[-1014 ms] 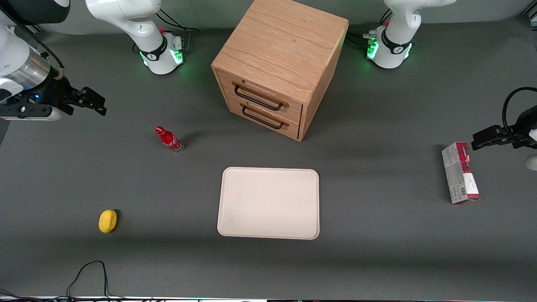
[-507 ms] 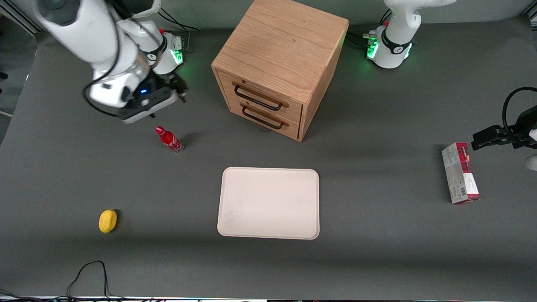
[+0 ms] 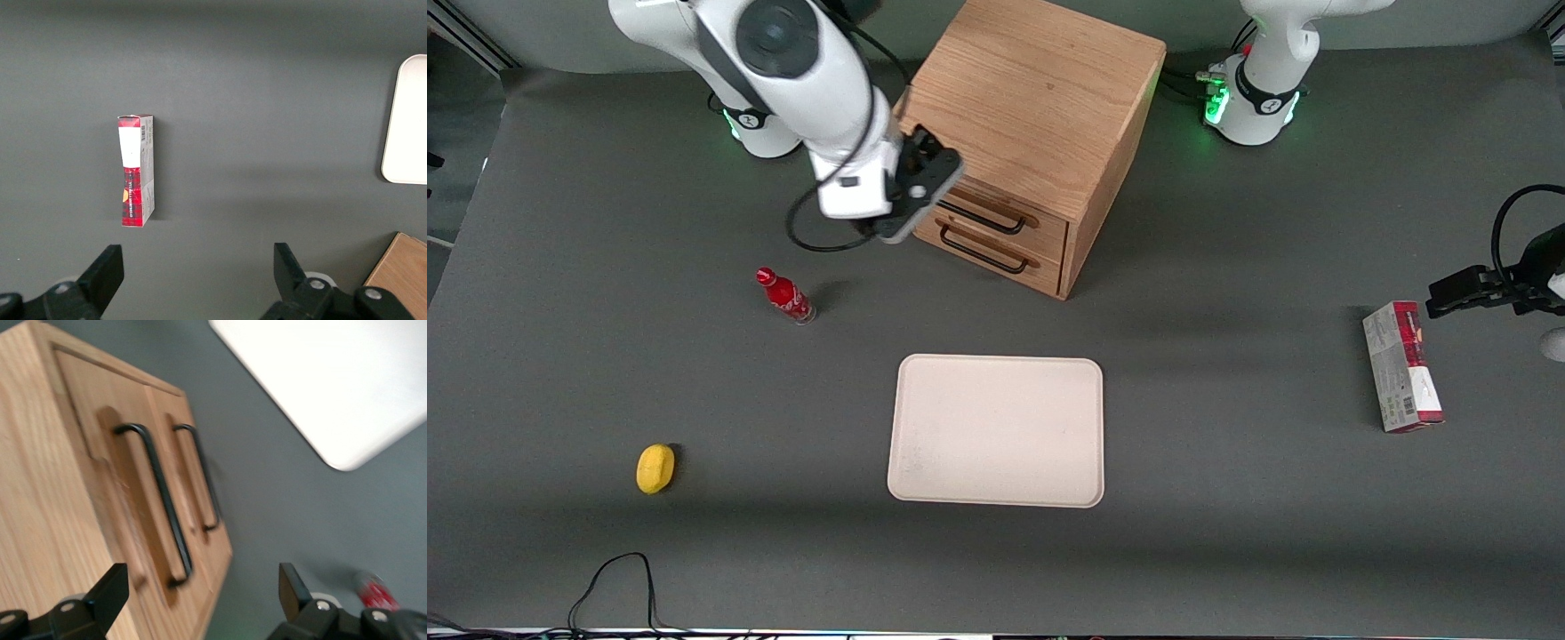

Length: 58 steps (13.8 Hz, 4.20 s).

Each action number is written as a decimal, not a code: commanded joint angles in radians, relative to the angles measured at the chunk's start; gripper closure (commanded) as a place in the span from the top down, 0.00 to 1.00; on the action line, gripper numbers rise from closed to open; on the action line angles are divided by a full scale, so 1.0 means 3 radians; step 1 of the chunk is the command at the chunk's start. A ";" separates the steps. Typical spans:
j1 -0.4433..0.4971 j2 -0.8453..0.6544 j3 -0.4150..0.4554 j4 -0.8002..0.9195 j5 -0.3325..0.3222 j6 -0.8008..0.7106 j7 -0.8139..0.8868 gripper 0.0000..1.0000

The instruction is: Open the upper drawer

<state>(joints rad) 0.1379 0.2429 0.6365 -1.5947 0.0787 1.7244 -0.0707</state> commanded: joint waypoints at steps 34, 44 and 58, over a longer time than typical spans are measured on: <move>0.0026 0.1174 -0.0849 0.0800 -0.0313 0.0792 -0.1912 1.00; 0.0021 0.0403 -0.1093 0.0780 -0.0482 0.0202 -0.0207 1.00; -0.0051 -0.1444 -0.2305 -0.0917 -0.0170 -0.0169 0.0415 1.00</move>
<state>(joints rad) 0.1194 -0.1841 -0.0172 -1.8528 0.0089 1.6537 0.0709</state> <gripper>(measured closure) 0.000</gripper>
